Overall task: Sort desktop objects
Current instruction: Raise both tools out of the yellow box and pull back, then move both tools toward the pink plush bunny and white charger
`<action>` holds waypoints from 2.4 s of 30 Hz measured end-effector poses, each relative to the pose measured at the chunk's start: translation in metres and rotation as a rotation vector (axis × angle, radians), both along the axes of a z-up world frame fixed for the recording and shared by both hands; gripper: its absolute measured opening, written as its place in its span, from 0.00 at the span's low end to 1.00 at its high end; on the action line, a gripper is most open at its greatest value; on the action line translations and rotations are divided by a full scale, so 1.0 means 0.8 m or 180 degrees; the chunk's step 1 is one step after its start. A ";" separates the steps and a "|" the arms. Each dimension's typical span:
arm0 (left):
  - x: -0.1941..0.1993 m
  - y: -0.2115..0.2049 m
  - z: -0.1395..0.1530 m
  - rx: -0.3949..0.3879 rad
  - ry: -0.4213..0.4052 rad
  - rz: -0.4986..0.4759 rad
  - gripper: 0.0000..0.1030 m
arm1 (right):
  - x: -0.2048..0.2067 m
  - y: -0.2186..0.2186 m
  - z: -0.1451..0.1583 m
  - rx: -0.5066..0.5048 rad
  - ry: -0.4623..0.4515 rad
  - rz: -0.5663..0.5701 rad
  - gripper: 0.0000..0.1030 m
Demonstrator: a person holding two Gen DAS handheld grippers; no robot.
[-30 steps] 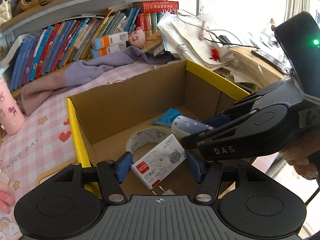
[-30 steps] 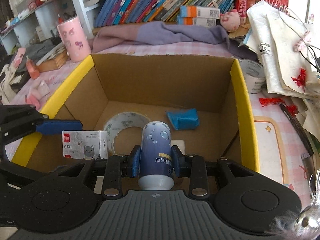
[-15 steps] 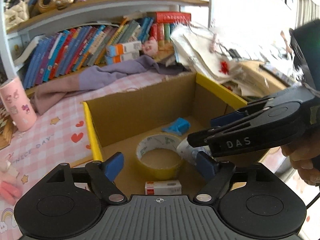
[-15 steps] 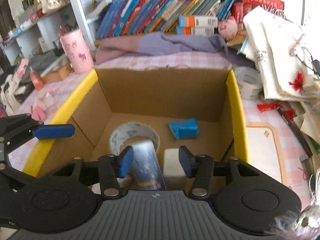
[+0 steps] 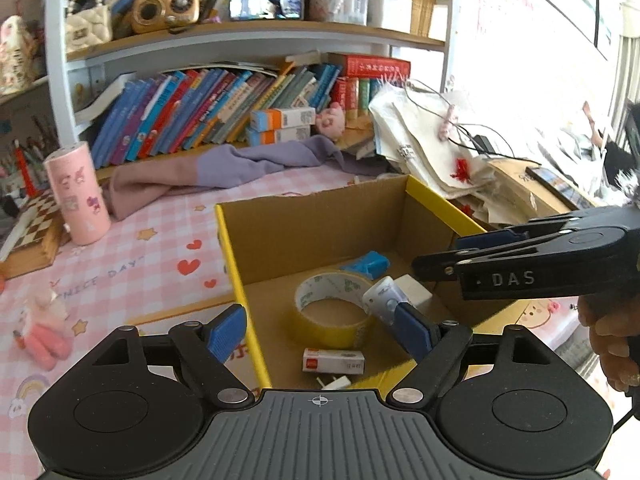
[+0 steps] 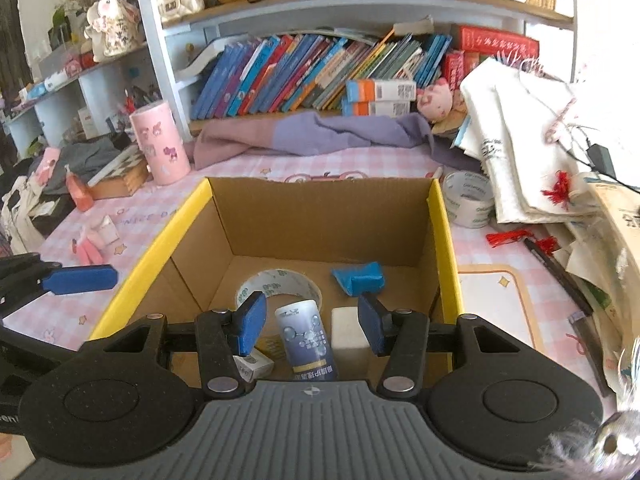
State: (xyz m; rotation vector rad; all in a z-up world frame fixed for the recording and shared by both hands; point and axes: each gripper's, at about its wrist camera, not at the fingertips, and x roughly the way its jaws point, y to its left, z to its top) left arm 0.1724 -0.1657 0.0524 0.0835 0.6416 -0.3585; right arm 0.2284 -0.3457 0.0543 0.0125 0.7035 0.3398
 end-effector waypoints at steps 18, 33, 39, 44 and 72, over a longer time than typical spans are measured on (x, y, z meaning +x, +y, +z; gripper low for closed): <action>-0.054 0.055 -0.004 -0.0094 -0.0035 -0.0003 0.81 | -0.093 0.012 -0.001 -0.0232 -0.0202 -0.0511 0.51; -0.109 0.141 -0.022 0.0041 0.0139 -0.0107 0.82 | -0.179 0.090 -0.026 -0.0199 0.0083 -0.0796 0.52; -0.122 0.176 -0.028 0.0070 0.0218 -0.0085 0.82 | -0.205 0.131 -0.035 -0.0184 0.0179 -0.0739 0.52; -0.133 0.202 -0.031 0.0101 0.0238 -0.0048 0.82 | -0.221 0.165 -0.039 -0.0181 0.0208 -0.0649 0.54; -0.179 0.325 -0.027 0.0228 0.0201 0.0479 0.87 | -0.233 0.327 -0.046 -0.0256 0.0161 0.0265 0.60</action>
